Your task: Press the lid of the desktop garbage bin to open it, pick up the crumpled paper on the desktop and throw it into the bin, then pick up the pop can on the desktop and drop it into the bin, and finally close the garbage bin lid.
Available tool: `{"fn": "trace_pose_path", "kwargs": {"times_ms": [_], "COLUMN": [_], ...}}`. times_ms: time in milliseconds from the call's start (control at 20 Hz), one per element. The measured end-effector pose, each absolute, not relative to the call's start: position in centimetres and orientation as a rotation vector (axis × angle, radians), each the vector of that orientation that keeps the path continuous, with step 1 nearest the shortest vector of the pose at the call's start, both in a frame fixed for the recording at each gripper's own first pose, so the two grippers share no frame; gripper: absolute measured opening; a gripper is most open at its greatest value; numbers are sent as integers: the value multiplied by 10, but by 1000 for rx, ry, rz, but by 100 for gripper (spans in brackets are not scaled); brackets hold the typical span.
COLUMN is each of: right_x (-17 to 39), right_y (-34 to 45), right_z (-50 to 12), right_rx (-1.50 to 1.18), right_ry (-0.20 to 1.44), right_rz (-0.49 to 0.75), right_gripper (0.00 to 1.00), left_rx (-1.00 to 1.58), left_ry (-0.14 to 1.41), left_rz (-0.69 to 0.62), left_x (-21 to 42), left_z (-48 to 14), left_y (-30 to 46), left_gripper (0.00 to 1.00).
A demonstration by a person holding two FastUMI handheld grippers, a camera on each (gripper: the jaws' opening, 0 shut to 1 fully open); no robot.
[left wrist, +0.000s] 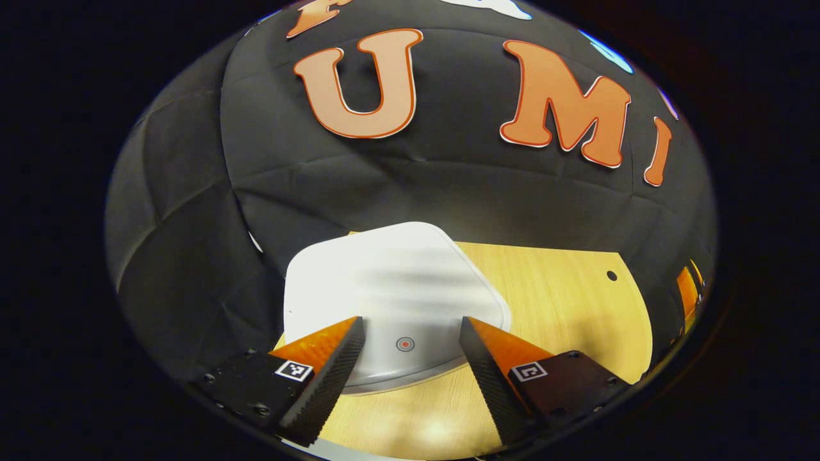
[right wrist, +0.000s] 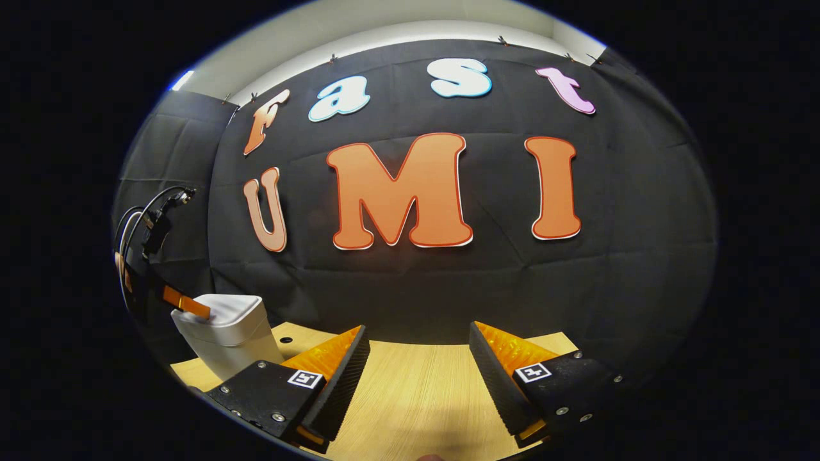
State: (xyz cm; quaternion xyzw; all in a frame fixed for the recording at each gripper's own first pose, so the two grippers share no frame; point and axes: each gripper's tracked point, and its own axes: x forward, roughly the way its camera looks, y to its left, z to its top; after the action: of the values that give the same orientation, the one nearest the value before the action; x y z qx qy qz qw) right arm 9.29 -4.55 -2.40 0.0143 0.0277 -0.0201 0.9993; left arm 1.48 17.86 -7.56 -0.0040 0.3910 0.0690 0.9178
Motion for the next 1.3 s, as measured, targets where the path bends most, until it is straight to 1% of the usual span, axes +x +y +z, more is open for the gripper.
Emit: {"fn": "trace_pose_path", "kwargs": {"times_ms": [100,200,550,600,700,800,1150,1300], "right_x": [91,88,80,79,75,71,57,52], "right_y": [-51,-54,-61,-61,-60,-65,-67,-63], "right_z": [-23,-21,-15,-14,-7,-6,6,10], "right_rx": [23,22,9,8,3,-5,-17,-6], "right_ry": [53,51,43,40,28,19,2,-3], "right_rz": [-48,-56,-74,-74,-80,-97,-122,-128], "right_gripper": [93,93,93,93,93,93,93,93], "left_rx": [1,6,4,2,-12,-44,-186,-228], "left_ry": [780,722,436,388,261,192,110,103], "left_rz": [146,135,41,22,-3,-38,-136,-154], "left_x": [19,23,31,35,35,28,25,23], "left_z": [-67,-52,23,33,49,55,57,48], "left_y": [178,170,95,81,56,33,-28,-45], "left_gripper": [96,96,96,97,96,94,94,93]}}
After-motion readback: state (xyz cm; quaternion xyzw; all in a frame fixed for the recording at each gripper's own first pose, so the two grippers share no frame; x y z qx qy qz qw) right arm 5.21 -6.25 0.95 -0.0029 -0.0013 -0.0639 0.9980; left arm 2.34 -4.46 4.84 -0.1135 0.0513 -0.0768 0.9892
